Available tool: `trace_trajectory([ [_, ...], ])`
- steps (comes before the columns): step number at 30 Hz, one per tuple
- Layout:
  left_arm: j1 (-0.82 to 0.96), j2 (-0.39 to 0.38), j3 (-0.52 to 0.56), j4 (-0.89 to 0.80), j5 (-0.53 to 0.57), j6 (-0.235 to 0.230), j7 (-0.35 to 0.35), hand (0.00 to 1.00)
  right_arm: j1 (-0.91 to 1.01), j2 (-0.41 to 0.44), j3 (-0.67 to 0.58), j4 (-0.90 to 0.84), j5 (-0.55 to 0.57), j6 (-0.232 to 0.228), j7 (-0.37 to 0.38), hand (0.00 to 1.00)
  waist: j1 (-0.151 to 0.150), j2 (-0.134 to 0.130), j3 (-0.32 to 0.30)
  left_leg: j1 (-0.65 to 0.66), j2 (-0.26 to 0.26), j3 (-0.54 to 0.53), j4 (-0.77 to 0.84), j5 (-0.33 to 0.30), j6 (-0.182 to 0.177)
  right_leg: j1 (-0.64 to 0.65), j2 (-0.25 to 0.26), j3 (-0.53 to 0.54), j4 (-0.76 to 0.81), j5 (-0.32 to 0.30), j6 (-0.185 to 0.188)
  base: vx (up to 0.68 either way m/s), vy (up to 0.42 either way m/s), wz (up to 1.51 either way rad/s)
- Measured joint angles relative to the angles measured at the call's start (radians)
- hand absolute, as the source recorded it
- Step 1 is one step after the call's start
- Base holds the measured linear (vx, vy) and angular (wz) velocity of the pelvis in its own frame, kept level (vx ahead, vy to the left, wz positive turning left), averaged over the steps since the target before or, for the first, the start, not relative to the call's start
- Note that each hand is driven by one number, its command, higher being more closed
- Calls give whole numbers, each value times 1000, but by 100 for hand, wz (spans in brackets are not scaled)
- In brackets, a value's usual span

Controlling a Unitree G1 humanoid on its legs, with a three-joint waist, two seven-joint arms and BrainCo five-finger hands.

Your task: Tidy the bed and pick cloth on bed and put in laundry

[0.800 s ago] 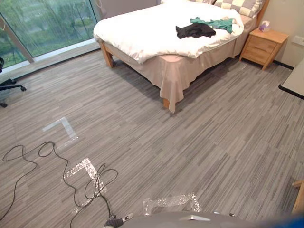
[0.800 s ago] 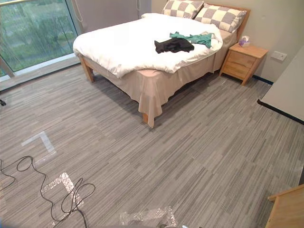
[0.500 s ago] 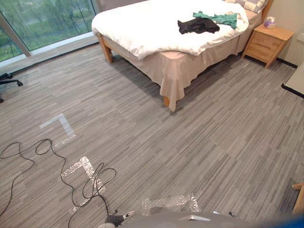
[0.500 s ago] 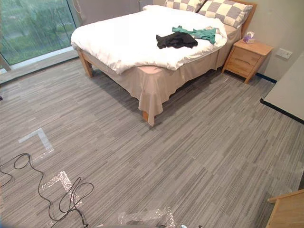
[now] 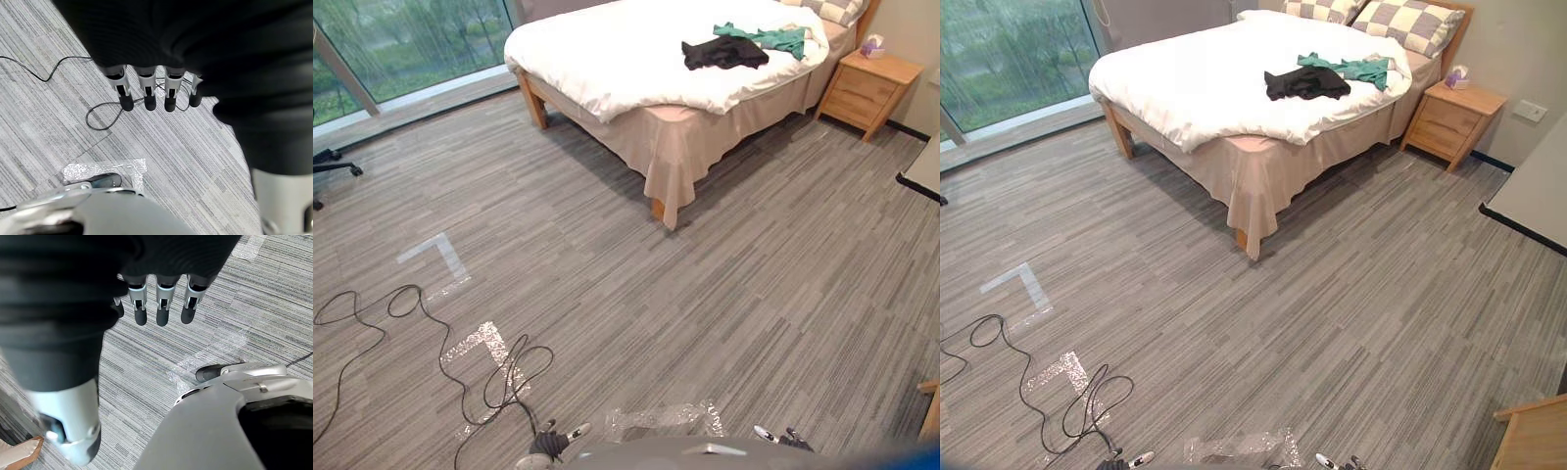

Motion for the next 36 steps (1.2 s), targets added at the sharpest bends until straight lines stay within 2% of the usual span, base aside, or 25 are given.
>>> trace_trajectory([
  [8,3,-1,3,3,5,-16,5,0,0,0,1,0,3,12,-2,0,2,-7,2,3,0,22,-7,5,8,1,3,5,-24,15,-25,-51,-37,-6],
  [15,2,-1,2,3,31,-17,12,0,2,3,1,8,68,13,-19,0,0,-13,4,9,0,23,-7,4,9,5,4,5,-21,12,-29,-23,-42,-1],
  [17,-2,0,-3,3,36,-12,22,0,0,5,0,6,80,13,-29,0,-2,-15,6,9,1,27,-7,4,10,-54,-5,8,101,-50,-43,-17,-19,-5],
  [18,-10,6,-9,3,45,-3,30,0,-1,11,0,-2,80,12,-47,0,-3,-23,15,5,-4,32,5,-4,22,-116,-26,9,243,-113,-24,-4,-5,-7],
  [19,-13,8,-11,3,48,0,33,0,-2,13,0,-4,80,12,-53,0,-3,-28,20,1,-7,36,12,-7,26,-140,-35,8,299,-132,-13,-31,6,-13],
  [21,-24,22,-28,3,51,13,58,0,-7,16,2,-19,86,14,-91,0,-4,-40,50,5,-18,55,45,-26,43,-275,-86,-3,593,-156,16,-73,27,-22],
  [23,-30,36,-43,3,50,20,60,0,-7,26,2,-20,107,17,-104,0,-11,-48,64,14,-22,59,54,-33,48,-303,-104,-9,659,-158,22,-18,15,-19],
  [24,-39,45,-42,3,50,36,59,0,-3,36,-1,-19,113,30,-110,0,-13,-57,70,22,-19,72,60,-40,44,-316,-121,-35,669,-192,3,44,-6,-26],
  [26,-40,48,-42,4,50,41,57,0,-3,38,-3,-13,116,34,-110,0,-13,-59,75,22,-1,78,72,-54,30,-319,-129,-52,622,-207,-3,47,-31,-34],
  [27,-45,46,-42,6,49,57,47,0,-2,36,-5,-12,116,34,-108,0,-24,-47,82,16,38,86,97,-74,11,-321,-118,-65,540,-202,-2,37,-71,-28],
  [28,-46,44,-42,7,50,59,45,0,-2,34,-5,-12,117,34,-108,0,-29,-43,85,16,52,90,106,-85,1,-322,-112,-64,510,-194,1,81,-128,-29],
  [29,-48,42,-42,14,51,64,42,0,-1,32,-5,-16,118,34,-107,0,-37,-34,91,19,89,102,123,-108,-18,-332,-100,-62,426,-148,5,138,-178,-32],
  [30,-48,45,-39,15,72,67,40,0,0,34,-4,-21,118,34,-106,0,-43,-38,94,24,116,116,136,-126,-45,-353,-101,-59,351,-83,6,215,-259,-39],
  [32,-49,46,-33,15,83,65,40,0,11,37,-3,-19,118,37,-104,0,-44,-42,106,56,137,138,147,-152,-85,-368,-113,-55,300,-3,8,283,-301,-36],
  [33,-49,38,-33,22,92,55,39,0,27,33,-5,-20,116,38,-102,0,-57,-26,112,84,166,158,150,-171,-112,-376,-94,-68,358,29,-46,327,-302,-29],
  [34,-48,37,-34,23,93,53,39,0,26,33,-6,-22,116,38,-101,0,-61,-21,115,87,179,162,149,-174,-115,-387,-84,-71,387,2,-55,389,-343,-20],
  [35,-56,24,-35,21,109,44,27,0,27,30,-24,-34,113,34,-98,0,-75,11,115,89,199,166,149,-176,-114,-423,-69,-77,472,-69,-67,313,-252,-8],
  [36,-73,12,-34,19,113,29,16,0,27,30,-52,-45,110,33,-97,0,-89,30,128,99,213,166,166,-167,-115,-455,-62,-80,550,-140,-86,317,-243,-9],
])
